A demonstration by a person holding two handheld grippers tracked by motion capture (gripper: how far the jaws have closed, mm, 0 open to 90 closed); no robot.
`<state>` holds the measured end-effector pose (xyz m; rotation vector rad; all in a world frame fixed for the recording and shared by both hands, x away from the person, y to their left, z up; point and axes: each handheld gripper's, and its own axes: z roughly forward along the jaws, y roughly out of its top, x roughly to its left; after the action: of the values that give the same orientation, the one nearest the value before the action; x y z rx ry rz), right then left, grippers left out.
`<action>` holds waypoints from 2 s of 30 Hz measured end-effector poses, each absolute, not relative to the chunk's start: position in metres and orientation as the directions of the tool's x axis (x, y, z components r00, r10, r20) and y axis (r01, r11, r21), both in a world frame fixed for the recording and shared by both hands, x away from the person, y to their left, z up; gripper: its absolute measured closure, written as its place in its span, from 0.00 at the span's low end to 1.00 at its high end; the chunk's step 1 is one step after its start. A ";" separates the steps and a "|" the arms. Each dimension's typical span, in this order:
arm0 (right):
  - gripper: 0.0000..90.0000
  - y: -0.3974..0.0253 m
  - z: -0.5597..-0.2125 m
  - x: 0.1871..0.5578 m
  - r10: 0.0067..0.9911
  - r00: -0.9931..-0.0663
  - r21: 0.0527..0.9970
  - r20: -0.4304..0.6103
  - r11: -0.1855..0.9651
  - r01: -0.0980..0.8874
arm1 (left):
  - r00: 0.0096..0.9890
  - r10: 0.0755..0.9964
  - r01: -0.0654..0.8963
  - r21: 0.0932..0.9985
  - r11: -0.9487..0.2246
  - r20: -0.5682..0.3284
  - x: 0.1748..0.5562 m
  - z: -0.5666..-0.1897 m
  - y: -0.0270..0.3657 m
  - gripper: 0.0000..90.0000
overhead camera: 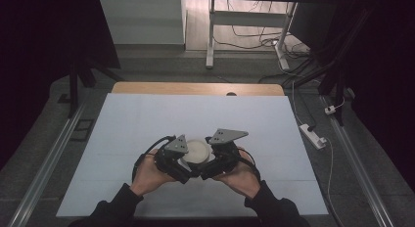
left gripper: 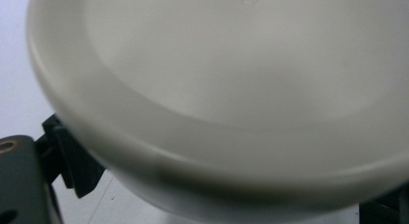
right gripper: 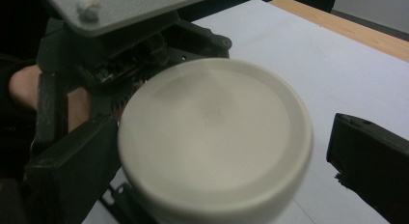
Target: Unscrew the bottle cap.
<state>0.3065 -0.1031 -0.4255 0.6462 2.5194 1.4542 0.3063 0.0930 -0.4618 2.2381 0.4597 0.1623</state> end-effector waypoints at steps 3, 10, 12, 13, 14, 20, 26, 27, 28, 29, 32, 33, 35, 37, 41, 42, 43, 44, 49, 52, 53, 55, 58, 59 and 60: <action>0.00 -0.099 -0.428 0.308 0.439 -0.895 0.856 0.076 0.432 0.284 | 0.925 0.376 0.278 0.762 -0.584 -0.049 0.307 -0.463 0.093 0.08; 0.07 -0.096 -0.431 0.308 0.420 -0.905 0.871 0.073 0.416 0.263 | 0.925 0.373 0.289 0.773 -0.565 -0.073 0.307 -0.463 0.093 0.08; 0.07 -0.097 -0.432 0.308 0.417 -0.906 0.873 0.073 0.412 0.259 | 0.928 0.365 0.287 0.773 -0.566 -0.077 0.308 -0.463 0.093 0.08; 0.08 -0.097 -0.432 0.308 0.412 -0.908 0.874 0.072 0.413 0.257 | 0.930 0.360 0.285 0.772 -0.568 -0.079 0.308 -0.463 0.094 0.08; 0.08 -0.097 -0.432 0.308 0.409 -0.910 0.872 0.071 0.417 0.256 | 0.931 0.357 0.283 0.772 -0.569 -0.079 0.308 -0.463 0.093 0.08; 0.08 -0.099 -0.429 0.311 0.343 -0.936 0.875 0.076 0.426 0.228 | 0.953 0.290 0.249 0.776 -0.579 -0.090 0.310 -0.461 0.097 0.08; 0.08 -0.104 -0.429 0.319 0.218 -0.967 0.876 0.130 0.432 0.215 | 0.973 0.198 0.213 0.781 -0.586 -0.116 0.311 -0.461 0.099 0.08; 0.08 -0.105 -0.430 0.321 0.191 -0.971 0.876 0.141 0.434 0.212 | 0.976 0.180 0.206 0.782 -0.588 -0.122 0.311 -0.461 0.100 0.08; 0.08 -0.106 -0.430 0.323 0.161 -0.975 0.875 0.153 0.437 0.209 | 0.979 0.163 0.198 0.785 -0.588 -0.125 0.311 -0.462 0.100 0.08; 0.08 -0.107 -0.431 0.325 0.126 -0.979 0.877 0.161 0.436 0.200 | 0.982 0.144 0.187 0.785 -0.590 -0.125 0.311 -0.462 0.100 0.08; 0.08 -0.109 -0.434 0.330 0.022 -0.985 0.886 0.170 0.434 0.162 | 0.986 0.122 0.163 0.783 -0.601 -0.112 0.309 -0.463 0.098 0.08; 0.08 -0.109 -0.435 0.331 0.005 -0.985 0.887 0.170 0.434 0.155 | 0.986 0.124 0.161 0.781 -0.604 -0.108 0.309 -0.463 0.098 0.08; 0.07 -0.110 -0.437 0.333 -0.004 -0.985 0.887 0.175 0.435 0.156 | 0.985 0.141 0.167 0.781 -0.602 -0.102 0.309 -0.463 0.097 0.08; 0.04 -0.110 -0.436 0.331 0.025 -0.987 0.888 0.157 0.435 0.152 | 0.980 0.177 0.179 0.779 -0.600 -0.090 0.309 -0.462 0.098 0.08; 0.00 -0.112 -0.428 0.328 0.144 -0.983 0.889 0.117 0.425 0.168 | 0.960 0.270 0.227 0.786 -0.574 -0.081 0.311 -0.460 0.102 0.08; 0.00 -0.112 -0.425 0.326 0.193 -0.976 0.888 0.102 0.424 0.177 | 0.953 0.293 0.237 0.786 -0.571 -0.075 0.311 -0.460 0.103 0.08; 0.00 -0.112 -0.424 0.325 0.229 -0.969 0.890 0.093 0.417 0.184 | 0.946 0.316 0.248 0.784 -0.570 -0.069 0.311 -0.459 0.104 0.08; 0.00 -0.111 -0.423 0.324 0.262 -0.961 0.892 0.088 0.410 0.193 | 0.937 0.342 0.263 0.784 -0.563 -0.068 0.311 -0.459 0.104 0.08; 0.00 -0.102 -0.424 0.315 0.362 -0.929 0.886 0.070 0.405 0.224 | 0.909 0.412 0.304 0.777 -0.551 -0.064 0.309 -0.459 0.100 0.08; 0.00 -0.096 -0.425 0.310 0.406 -0.913 0.886 0.042 0.407 0.222 | 0.906 0.418 0.306 0.775 -0.552 -0.060 0.308 -0.458 0.098 0.08; 0.01 -0.095 -0.426 0.310 0.415 -0.909 0.886 0.040 0.405 0.224 | 0.907 0.418 0.304 0.776 -0.553 -0.058 0.307 -0.457 0.097 0.08; 0.05 -0.094 -0.428 0.310 0.426 -0.904 0.890 0.044 0.394 0.229 | 0.907 0.416 0.302 0.777 -0.553 -0.056 0.306 -0.457 0.096 0.08; 0.08 -0.095 -0.429 0.308 0.418 -0.907 0.896 0.047 0.384 0.223 | 0.914 0.402 0.288 0.775 -0.562 -0.048 0.306 -0.456 0.096 0.08; 0.08 -0.095 -0.428 0.307 0.414 -0.910 0.896 0.036 0.389 0.213 | 0.914 0.402 0.288 0.775 -0.562 -0.048 0.306 -0.456 0.096 0.08; 0.08 -0.095 -0.428 0.308 0.403 -0.914 0.894 0.037 0.395 0.210 | 0.923 0.381 0.276 0.774 -0.570 -0.049 0.306 -0.456 0.097 0.08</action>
<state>0.3078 -0.0951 -0.4279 0.5486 2.4628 1.5378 0.3060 0.0966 -0.4564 2.2102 0.4642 0.1544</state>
